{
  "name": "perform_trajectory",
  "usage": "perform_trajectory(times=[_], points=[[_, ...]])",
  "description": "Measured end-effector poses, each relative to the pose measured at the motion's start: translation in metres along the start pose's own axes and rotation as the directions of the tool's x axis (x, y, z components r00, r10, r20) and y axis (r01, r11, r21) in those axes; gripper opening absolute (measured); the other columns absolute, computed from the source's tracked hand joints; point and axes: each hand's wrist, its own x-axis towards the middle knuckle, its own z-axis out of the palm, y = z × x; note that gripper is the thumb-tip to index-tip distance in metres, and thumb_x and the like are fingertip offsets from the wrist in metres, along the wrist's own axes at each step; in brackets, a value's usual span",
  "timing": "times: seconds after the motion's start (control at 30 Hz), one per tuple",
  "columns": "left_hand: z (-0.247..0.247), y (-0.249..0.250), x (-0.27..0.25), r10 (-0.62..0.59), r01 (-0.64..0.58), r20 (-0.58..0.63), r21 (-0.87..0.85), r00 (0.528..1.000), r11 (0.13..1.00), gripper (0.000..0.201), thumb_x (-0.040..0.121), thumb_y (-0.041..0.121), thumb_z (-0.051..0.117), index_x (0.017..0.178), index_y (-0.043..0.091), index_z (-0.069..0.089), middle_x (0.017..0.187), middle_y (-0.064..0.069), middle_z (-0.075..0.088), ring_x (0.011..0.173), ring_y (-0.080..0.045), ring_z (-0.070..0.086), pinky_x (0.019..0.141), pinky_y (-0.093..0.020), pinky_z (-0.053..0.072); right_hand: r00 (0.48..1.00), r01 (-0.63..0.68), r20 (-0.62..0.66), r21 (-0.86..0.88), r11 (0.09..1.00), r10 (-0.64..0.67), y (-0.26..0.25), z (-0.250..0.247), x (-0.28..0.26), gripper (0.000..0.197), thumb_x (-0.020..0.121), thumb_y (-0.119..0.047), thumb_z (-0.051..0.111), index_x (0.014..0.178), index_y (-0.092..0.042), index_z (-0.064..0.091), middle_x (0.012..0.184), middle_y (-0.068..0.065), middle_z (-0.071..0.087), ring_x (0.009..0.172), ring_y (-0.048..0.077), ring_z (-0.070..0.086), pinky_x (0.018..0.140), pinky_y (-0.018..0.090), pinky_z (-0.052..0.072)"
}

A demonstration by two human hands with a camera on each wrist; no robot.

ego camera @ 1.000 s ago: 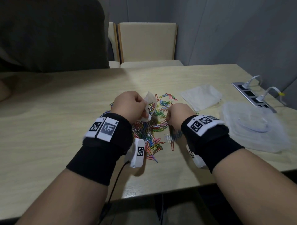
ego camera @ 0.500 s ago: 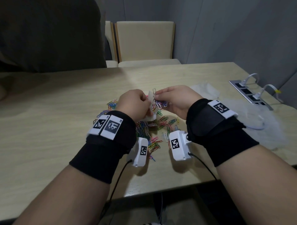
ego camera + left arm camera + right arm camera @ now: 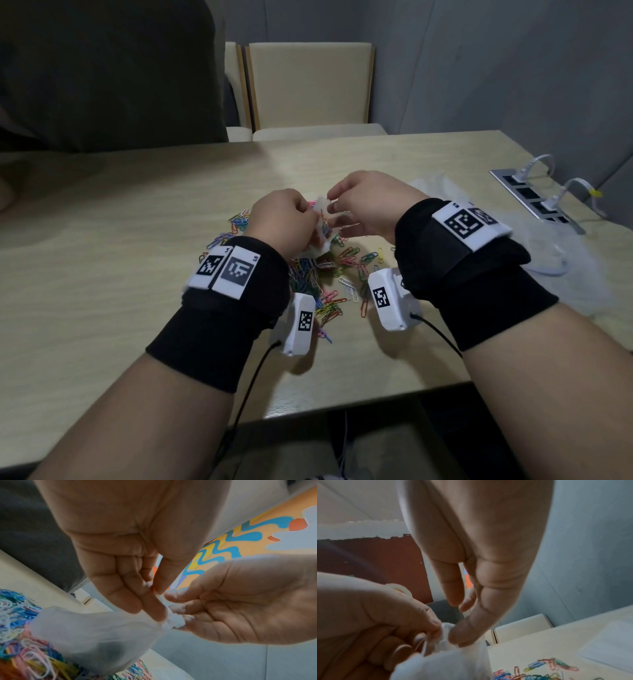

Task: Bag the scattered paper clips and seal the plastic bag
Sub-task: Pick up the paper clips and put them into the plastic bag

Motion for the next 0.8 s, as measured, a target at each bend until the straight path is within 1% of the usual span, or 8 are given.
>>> perform_trajectory(times=[0.07,0.17,0.3,0.4,0.47,0.57,0.7,0.8], points=[[-0.004,-0.002,0.001,0.001,0.0,-0.022,0.016,1.0,1.0,0.017,0.089,0.02,0.056,0.081,0.008,0.065,0.084,-0.016,0.073,0.085,-0.036,0.07,0.08,-0.049,0.059,0.996,0.058,-0.058,-0.099,0.993,-0.064,0.004,-0.003,0.0,0.021,0.094,-0.001,0.047,0.083,-0.015,0.057,0.104,0.015,0.062,0.081,0.025,0.067,0.078,0.04,0.06],[-0.012,-0.004,0.002,-0.008,0.01,-0.089,0.021,0.996,1.0,0.017,0.09,0.022,0.051,0.081,0.011,0.06,0.084,-0.014,0.071,0.083,-0.036,0.068,0.079,-0.05,0.058,0.986,0.047,-0.134,-0.37,0.928,-0.103,0.017,-0.008,0.002,0.02,0.094,-0.01,0.048,0.1,-0.001,0.065,0.105,0.02,0.067,0.095,0.032,0.068,0.082,0.044,0.059],[-0.027,-0.004,0.005,-0.009,0.019,-0.229,0.041,0.973,0.999,0.017,0.095,0.024,0.048,0.092,0.012,0.06,0.089,-0.007,0.063,0.086,-0.03,0.057,0.071,-0.033,0.04,0.995,0.092,0.089,-0.754,0.65,-0.037,0.032,0.009,-0.003,0.044,0.09,-0.039,0.061,0.124,-0.01,0.058,0.121,0.009,0.063,0.106,0.024,0.061,0.08,0.03,0.047],[-0.038,-0.005,0.004,-0.011,0.03,-0.308,0.057,0.951,0.998,0.014,0.099,0.026,0.046,0.095,0.016,0.055,0.092,-0.004,0.056,0.086,-0.026,0.047,0.071,-0.029,0.03,0.969,0.214,0.248,-0.791,0.573,-0.018,0.038,0.032,-0.001,0.081,0.079,-0.052,0.071,0.146,-0.026,0.034,0.141,0.007,0.048,0.121,0.026,0.054,0.094,0.035,0.047],[-0.041,-0.007,0.003,-0.004,0.022,-0.347,0.049,0.938,0.999,0.015,0.099,0.025,0.046,0.099,0.014,0.055,0.092,-0.005,0.055,0.086,-0.027,0.048,0.071,-0.029,0.031,0.958,0.26,0.285,-0.835,0.485,-0.023,0.042,0.046,0.004,0.088,0.075,-0.055,0.074,0.148,-0.031,0.031,0.143,0.009,0.043,0.122,0.03,0.052,0.096,0.038,0.048],[-0.053,-0.013,0.0,0.024,-0.001,-0.404,0.056,0.915,0.998,0.017,0.099,0.026,0.045,0.104,0.013,0.056,0.093,-0.008,0.061,0.085,-0.029,0.055,0.071,-0.032,0.037,0.965,0.253,0.26,-0.914,0.317,-0.018,0.038,0.061,0.01,0.068,0.082,-0.046,0.071,0.139,-0.022,0.044,0.133,0.012,0.045,0.116,0.033,0.053,0.08,0.035,0.045],[-0.066,-0.016,-0.004,0.073,-0.054,-0.465,0.055,0.882,0.997,0.012,0.099,0.026,0.043,0.096,0.018,0.051,0.091,-0.01,0.064,0.083,-0.035,0.065,0.077,-0.047,0.054,0.965,0.262,0.243,-0.923,0.282,-0.103,0.036,0.064,0.023,0.033,0.093,-0.013,0.057,0.126,-0.011,0.056,0.122,0.014,0.057,0.104,0.029,0.059,0.076,0.033,0.048],[-0.076,-0.016,-0.006,0.129,-0.097,-0.51,0.088,0.85,0.991,0.01,0.1,0.026,0.042,0.095,0.019,0.049,0.086,-0.006,0.063,0.081,-0.032,0.064,0.073,-0.042,0.052,0.969,0.242,0.219,-0.931,0.274,-0.111,0.037,0.065,0.031,0.024,0.092,-0.007,0.054,0.113,-0.007,0.066,0.108,0.011,0.067,0.094,0.027,0.064,0.074,0.031,0.05]])
